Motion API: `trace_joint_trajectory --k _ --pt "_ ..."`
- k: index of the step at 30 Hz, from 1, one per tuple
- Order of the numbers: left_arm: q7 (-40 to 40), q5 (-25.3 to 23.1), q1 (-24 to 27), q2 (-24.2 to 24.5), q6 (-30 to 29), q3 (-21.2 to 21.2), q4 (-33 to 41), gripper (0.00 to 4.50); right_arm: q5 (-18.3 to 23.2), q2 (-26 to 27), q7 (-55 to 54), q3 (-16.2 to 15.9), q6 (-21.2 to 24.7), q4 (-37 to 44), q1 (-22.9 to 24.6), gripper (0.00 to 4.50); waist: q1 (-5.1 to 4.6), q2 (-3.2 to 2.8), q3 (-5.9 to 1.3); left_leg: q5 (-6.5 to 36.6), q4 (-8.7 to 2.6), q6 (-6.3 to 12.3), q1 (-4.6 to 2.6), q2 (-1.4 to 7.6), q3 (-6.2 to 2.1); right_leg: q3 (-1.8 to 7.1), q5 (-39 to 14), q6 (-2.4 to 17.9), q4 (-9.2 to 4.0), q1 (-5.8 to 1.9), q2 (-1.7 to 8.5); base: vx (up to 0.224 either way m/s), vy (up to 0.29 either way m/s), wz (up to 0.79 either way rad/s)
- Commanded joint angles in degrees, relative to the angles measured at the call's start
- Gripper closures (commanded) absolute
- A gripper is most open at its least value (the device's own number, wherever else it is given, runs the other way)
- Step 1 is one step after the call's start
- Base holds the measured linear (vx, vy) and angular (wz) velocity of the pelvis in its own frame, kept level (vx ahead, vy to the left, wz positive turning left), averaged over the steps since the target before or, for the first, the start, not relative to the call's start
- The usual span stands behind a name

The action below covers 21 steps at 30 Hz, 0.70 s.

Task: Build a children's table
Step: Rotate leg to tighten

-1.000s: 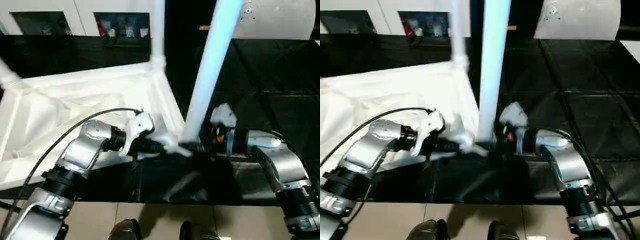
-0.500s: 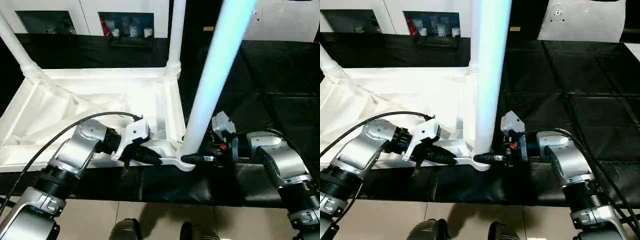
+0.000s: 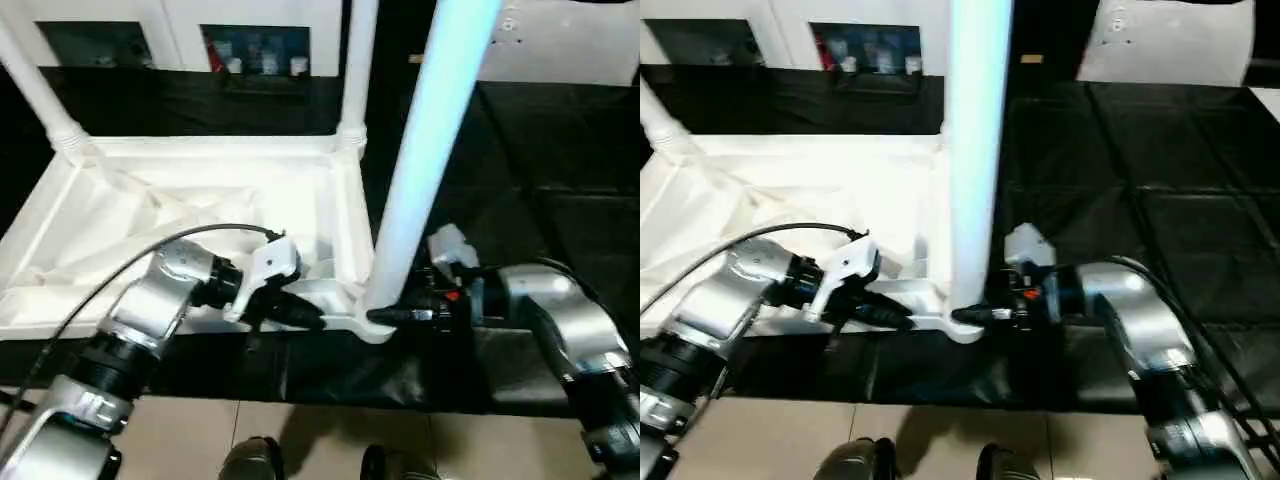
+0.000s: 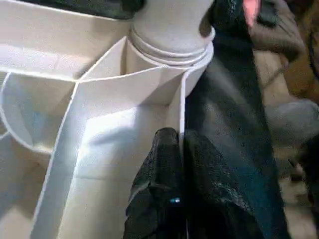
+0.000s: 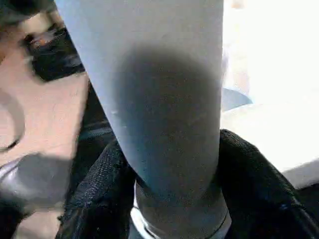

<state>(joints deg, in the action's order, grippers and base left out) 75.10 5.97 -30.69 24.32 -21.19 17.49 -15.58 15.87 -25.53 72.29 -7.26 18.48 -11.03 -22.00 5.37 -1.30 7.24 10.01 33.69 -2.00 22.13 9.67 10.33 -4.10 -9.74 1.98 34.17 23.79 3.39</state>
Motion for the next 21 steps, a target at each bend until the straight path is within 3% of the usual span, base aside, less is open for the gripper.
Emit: trace_joint_trajectory --k 1,4,5,7,10,18,21 --pt "-6.6 1.6 -1.1 -4.8 -2.6 -1.3 1.4 4.5 2.1 4.5 -5.6 -1.9 4.4 3.5 1.4 2.42 -0.64 0.72 -4.19 7.8 -3.79 5.48 -1.08 3.79 -1.29 3.32 -14.8 13.3 -4.15 -3.13 5.4 0.0 0.0 0.0" --pt "-11.3 1.0 -1.9 -7.6 -4.2 -2.3 0.7 4.5 0.8 7.5 -11.5 -1.6 6.0 4.9 1.8 2.43 -1.31 0.89 -3.92 9.7 -3.99 3.88 -1.06 3.49 -1.47 3.26 -20.5 11.0 -4.85 -3.13 5.53 0.0 0.0 0.0" --pt "-13.9 0.4 -2.5 -9.2 -5.3 -2.6 0.2 4.5 0.0 9.7 -15.7 -1.1 7.4 5.3 1.8 2.43 -1.48 0.99 -3.97 9.6 -3.96 3.79 -0.88 3.33 -1.55 3.19 -21.2 10.5 -4.88 -3.34 5.64 0.0 0.0 0.0" --pt "-21.8 -1.0 -4.4 -13.6 -8.0 -4.1 -1.9 4.5 -1.3 16.1 -25.9 0.4 10.6 5.8 1.3 2.43 -2.51 0.88 -3.85 10.0 -4.06 3.08 -0.94 3.24 -1.59 3.14 -22.0 10.1 -5.16 -2.99 5.42 0.0 0.0 0.0" --pt "-30.6 -2.4 -6.3 -18.5 -10.1 -5.6 -3.9 4.5 -3.9 21.9 -35.3 0.5 11.8 5.5 0.8 2.43 -3.44 0.94 -3.89 10.1 -4.05 2.38 -0.87 3.01 -1.6 3.14 -22.5 9.6 -5.27 -3.04 5.35 0.0 0.0 0.0" --pt "-44.9 -6.4 -9.4 -25.6 -10.6 -7.9 -7.1 4.5 -9.9 32.7 -54.7 3.9 11.2 -0.1 -2.2 2.43 -3.88 0.53 -4.03 8.7 -4.08 3.5 -0.93 3.0 -1.51 3.24 -17.4 10.3 -5.17 -2.91 5.05 0.0 0.0 0.0" --pt "-43.2 -7.0 -8.6 -24.8 -10.7 -6.2 -5.7 4.5 -10.7 32.9 -55.6 3.6 8.9 0.1 -2.1 1.82 -3.62 0.47 -4.06 8.6 -4.11 4.25 -0.89 3.06 -1.47 3.35 -15.6 10.3 -5.06 -3.13 5.17 0.0 0.0 0.0"
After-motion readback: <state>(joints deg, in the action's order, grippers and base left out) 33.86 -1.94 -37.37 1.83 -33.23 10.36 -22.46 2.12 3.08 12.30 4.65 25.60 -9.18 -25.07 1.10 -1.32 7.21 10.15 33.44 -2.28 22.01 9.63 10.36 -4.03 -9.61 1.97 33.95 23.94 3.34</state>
